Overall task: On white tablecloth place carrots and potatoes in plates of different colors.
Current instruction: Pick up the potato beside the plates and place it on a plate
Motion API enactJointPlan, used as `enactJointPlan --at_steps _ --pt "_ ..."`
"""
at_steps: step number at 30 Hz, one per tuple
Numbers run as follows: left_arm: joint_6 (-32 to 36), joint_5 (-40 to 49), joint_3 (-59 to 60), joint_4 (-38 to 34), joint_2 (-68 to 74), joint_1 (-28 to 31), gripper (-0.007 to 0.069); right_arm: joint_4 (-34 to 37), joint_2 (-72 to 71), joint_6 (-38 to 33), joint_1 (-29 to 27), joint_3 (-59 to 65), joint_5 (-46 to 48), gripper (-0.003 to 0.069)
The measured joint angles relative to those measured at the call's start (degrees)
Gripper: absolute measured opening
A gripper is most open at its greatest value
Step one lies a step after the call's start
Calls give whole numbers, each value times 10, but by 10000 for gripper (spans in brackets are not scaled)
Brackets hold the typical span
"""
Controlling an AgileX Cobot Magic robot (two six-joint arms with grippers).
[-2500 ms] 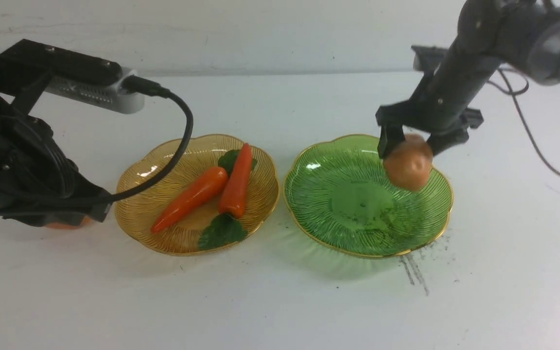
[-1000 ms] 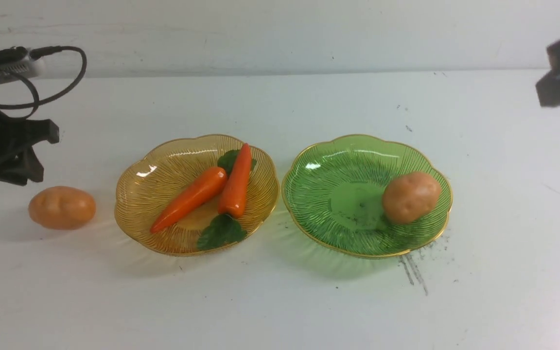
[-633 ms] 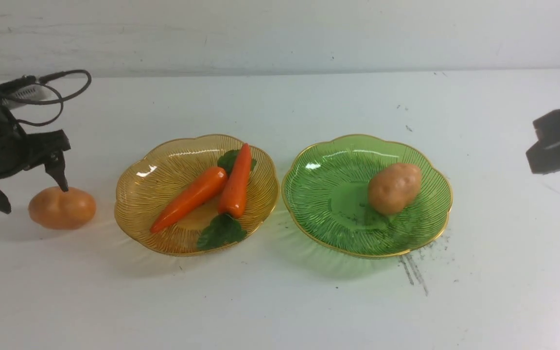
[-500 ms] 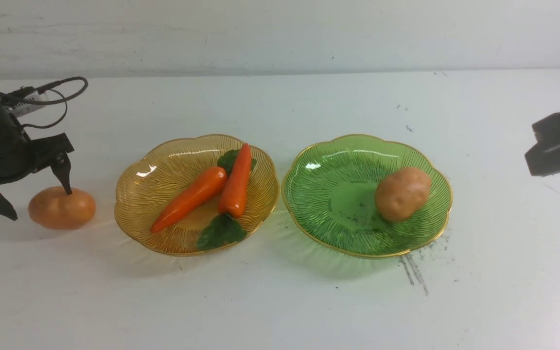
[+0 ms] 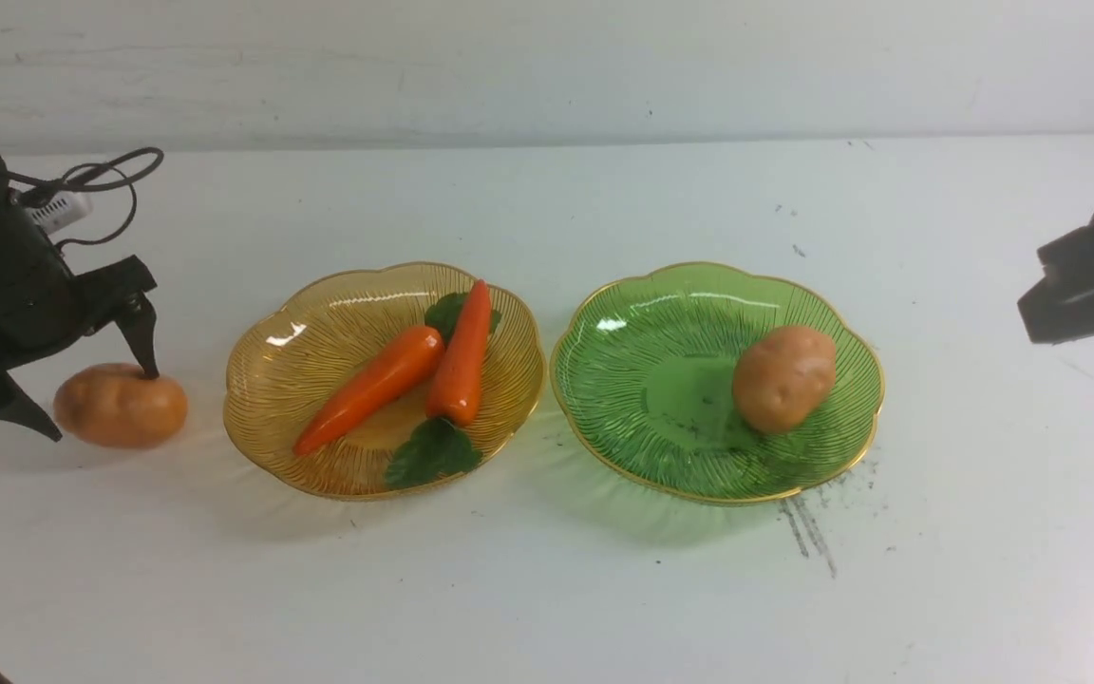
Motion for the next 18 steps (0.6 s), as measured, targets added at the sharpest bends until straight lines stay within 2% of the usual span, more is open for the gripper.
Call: enactJointPlan --at_steps 8,11,12,17,18 --pt "0 -11 -3 -1 30 0 677 0 0 -13 0 0 0 -15" --pt "10 -18 -3 6 34 0 615 0 0 -16 0 0 0 -15" --pt "16 -16 -6 10 34 0 578 0 0 -16 0 0 0 -15" --pt "48 21 -44 17 34 0 577 0 0 -16 0 0 0 -15" --pt "77 40 -72 10 34 -1 577 0 0 -16 0 0 0 -15"
